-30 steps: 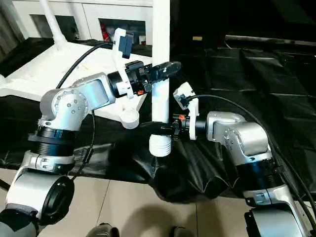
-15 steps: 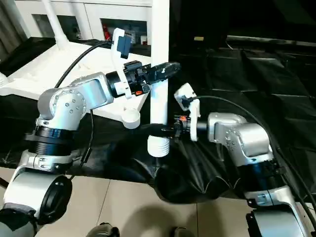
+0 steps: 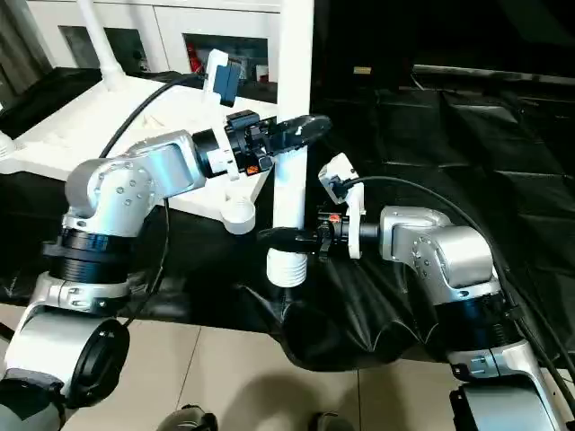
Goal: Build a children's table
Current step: Pick table leg
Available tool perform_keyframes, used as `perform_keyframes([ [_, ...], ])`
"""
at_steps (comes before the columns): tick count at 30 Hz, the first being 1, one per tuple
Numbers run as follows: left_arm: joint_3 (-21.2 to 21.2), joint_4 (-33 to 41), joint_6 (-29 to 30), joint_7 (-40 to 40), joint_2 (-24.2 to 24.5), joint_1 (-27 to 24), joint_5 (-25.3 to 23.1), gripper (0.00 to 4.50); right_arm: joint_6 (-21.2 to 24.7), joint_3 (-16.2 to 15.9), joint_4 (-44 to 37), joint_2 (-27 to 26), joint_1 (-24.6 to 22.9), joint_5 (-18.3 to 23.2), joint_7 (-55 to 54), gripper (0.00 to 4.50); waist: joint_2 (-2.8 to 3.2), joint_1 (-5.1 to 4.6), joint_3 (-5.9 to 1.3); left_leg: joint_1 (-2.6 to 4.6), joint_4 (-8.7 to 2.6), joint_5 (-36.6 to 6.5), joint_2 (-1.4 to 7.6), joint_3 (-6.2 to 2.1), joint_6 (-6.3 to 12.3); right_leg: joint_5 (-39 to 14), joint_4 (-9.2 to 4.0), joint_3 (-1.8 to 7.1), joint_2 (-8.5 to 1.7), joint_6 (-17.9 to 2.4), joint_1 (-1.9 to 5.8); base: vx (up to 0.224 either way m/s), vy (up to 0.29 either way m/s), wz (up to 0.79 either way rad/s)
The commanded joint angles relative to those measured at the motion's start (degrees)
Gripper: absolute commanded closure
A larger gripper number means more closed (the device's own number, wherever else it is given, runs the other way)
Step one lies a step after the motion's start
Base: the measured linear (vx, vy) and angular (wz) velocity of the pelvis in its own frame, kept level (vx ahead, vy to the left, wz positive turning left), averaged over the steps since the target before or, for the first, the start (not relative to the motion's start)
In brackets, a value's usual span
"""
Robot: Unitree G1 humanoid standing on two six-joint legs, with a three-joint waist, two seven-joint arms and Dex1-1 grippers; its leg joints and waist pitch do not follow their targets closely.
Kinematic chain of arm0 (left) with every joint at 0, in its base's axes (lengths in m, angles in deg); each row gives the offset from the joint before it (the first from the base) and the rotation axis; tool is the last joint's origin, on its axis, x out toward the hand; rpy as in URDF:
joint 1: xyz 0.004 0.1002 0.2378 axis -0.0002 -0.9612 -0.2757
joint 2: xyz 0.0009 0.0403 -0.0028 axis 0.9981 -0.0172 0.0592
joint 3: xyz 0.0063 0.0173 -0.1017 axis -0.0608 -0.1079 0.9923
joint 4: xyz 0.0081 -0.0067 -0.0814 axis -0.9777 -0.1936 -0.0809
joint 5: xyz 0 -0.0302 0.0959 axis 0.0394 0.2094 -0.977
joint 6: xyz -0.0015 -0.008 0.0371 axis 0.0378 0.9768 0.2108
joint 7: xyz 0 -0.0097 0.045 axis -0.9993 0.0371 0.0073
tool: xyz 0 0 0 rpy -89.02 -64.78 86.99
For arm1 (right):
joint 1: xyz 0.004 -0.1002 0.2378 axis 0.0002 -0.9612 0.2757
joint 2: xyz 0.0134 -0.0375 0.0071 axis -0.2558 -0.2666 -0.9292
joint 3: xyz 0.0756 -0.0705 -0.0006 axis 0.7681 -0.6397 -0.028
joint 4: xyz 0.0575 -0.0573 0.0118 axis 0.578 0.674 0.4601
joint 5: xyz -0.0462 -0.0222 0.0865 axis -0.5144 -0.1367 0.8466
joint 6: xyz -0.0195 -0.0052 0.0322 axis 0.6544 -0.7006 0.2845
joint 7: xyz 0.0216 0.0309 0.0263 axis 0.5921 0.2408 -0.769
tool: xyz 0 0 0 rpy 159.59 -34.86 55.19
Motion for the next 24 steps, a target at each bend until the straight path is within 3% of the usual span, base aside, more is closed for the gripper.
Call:
perform_keyframes([
  [1,-0.65,1.57,0.85,-1.09,-0.14,0.77,1.41,2.71,0.69,0.46,-0.23,0.09,-0.34,-0.08,-0.95,1.83,-0.65,0.18,-6.19,0.79,-3.48,-8.32,-0.56,0.46,1.58,-17.59,-4.06,0.37,-2.02,-10.84,4.49,0.000,0.000,0.00],
  [11,-0.15,1.37,0.48,-1.03,-0.08,0.96,1.04,2.71,1.01,0.66,-0.01,-0.13,-0.41,0.15,-1.26,2.55,-0.65,0.20,-6.19,0.81,-3.50,-8.47,-0.53,0.44,1.42,-17.80,-4.09,0.36,-2.03,-10.66,4.42,0.000,0.000,0.00],
  [24,1.17,0.38,-0.80,0.97,0.01,1.63,0.25,2.71,0.27,0.96,0.99,-0.69,0.13,0.06,-2.25,2.61,-0.68,0.30,-6.20,0.80,-3.48,-8.39,-0.54,0.47,1.42,-17.66,-4.07,0.37,-2.05,-10.67,4.40,0.000,0.000,0.00],
])
